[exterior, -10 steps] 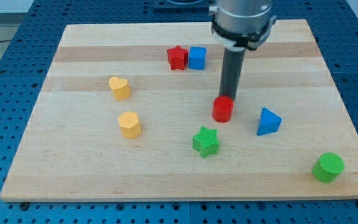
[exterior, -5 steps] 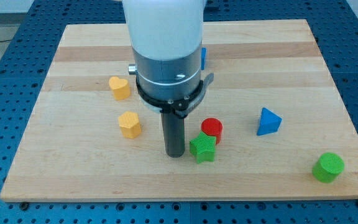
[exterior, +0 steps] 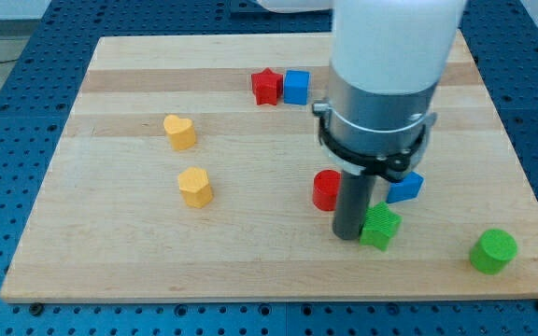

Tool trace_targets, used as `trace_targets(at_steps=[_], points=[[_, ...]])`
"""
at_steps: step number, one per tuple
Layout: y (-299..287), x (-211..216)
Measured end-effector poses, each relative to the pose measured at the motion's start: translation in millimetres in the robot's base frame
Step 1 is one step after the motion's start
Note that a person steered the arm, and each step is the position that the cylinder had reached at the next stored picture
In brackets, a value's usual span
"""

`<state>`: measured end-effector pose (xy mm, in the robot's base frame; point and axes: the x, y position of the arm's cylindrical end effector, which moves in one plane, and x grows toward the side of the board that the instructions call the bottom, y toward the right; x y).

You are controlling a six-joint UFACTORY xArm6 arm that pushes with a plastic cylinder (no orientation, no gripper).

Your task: Move the green star towards the left top of green circle

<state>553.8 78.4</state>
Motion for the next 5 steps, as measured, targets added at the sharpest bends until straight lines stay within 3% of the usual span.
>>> trace_targets(at_steps=[5], points=[[64,0]])
